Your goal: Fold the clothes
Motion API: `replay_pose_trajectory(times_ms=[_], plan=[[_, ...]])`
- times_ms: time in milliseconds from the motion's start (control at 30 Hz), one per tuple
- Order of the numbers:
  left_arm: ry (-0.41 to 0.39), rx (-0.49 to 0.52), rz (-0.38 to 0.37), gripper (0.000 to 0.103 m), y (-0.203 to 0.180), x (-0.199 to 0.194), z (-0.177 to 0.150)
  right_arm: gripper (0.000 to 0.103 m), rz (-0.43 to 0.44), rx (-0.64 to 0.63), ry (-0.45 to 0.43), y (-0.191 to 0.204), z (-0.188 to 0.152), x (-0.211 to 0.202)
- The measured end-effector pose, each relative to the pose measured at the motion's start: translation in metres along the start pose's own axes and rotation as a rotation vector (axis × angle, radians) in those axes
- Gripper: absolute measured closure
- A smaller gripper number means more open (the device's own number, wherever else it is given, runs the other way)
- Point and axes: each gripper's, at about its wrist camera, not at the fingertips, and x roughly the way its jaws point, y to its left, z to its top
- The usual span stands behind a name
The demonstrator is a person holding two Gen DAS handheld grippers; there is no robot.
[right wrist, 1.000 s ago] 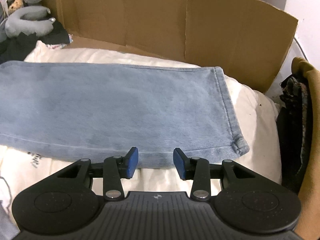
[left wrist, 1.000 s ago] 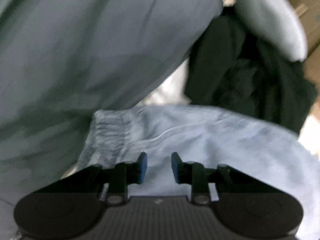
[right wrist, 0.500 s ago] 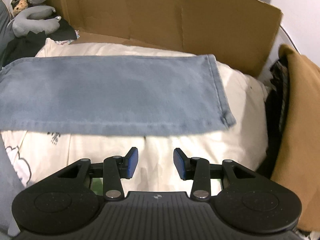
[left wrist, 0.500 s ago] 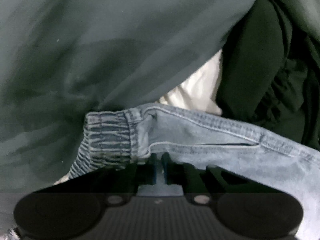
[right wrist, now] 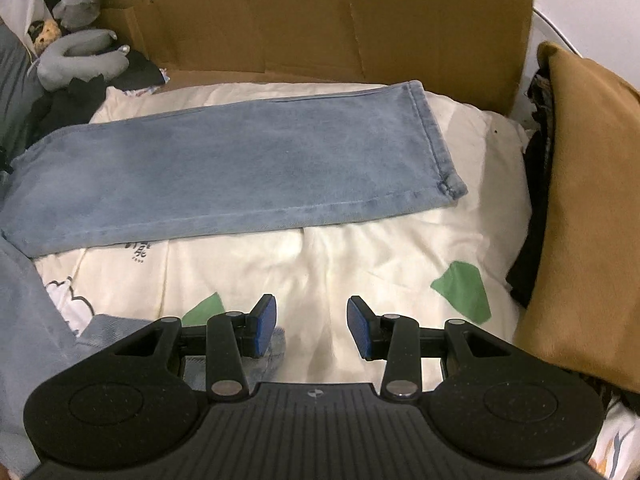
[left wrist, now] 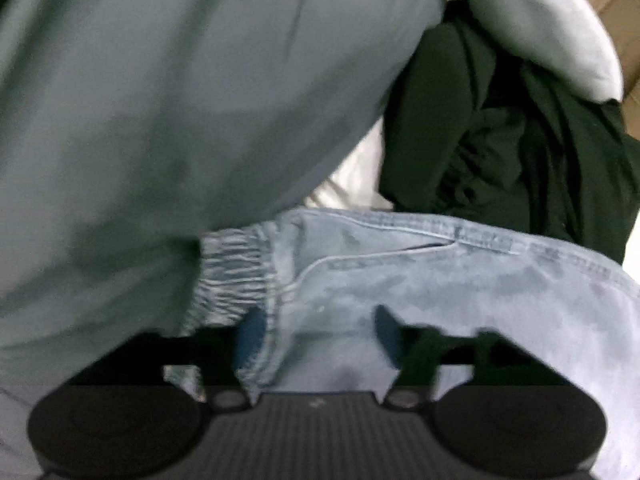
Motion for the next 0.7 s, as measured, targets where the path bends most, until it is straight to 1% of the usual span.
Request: replay_pose_trajectory(times_ms=[67,100,167,233,367,467,533,633,700], plan=[[-0.017,0.043,0.001,0.026,0.002,-0.016,-0.002,0.057,0.013,0.013,0.002,-0.001,-0.007,-0.007],[-0.022,0.049,-0.005,0.025,0.005,-0.023,-0.004,0.057,0.021,0.018,0.006,-0.001,-0.011,-0.011],[-0.029,0.026,-0.024,0.019,0.014,-0.038,-0.009,0.057,0.035,0.022,0.016,-0.001,-0.021,-0.016],[-0.037,0.003,-0.056,0.017,0.022,-0.05,-0.015,0.057,0.046,0.017,0.032,0.002,-0.032,-0.021],[-0.046,0.012,-0.074,0.017,0.032,-0.075,-0.032,0.057,0.06,0.021,0.066,0.01,-0.05,-0.031],[-0.046,0.006,-0.088,0.017,0.039,-0.079,-0.048,0.057,0.072,0.014,0.091,0.02,-0.062,-0.038],[-0.04,-0.005,-0.104,0.017,0.048,-0.089,-0.06,0.057,0.075,-0.002,0.104,0.028,-0.069,-0.044],[-0.021,0.042,-0.122,0.017,0.055,-0.102,-0.079,0.057,0.085,-0.007,0.12,0.037,-0.083,-0.054],[-0.02,0.058,-0.131,0.017,0.059,-0.111,-0.092,0.057,0.091,0.017,0.128,0.04,-0.092,-0.061]])
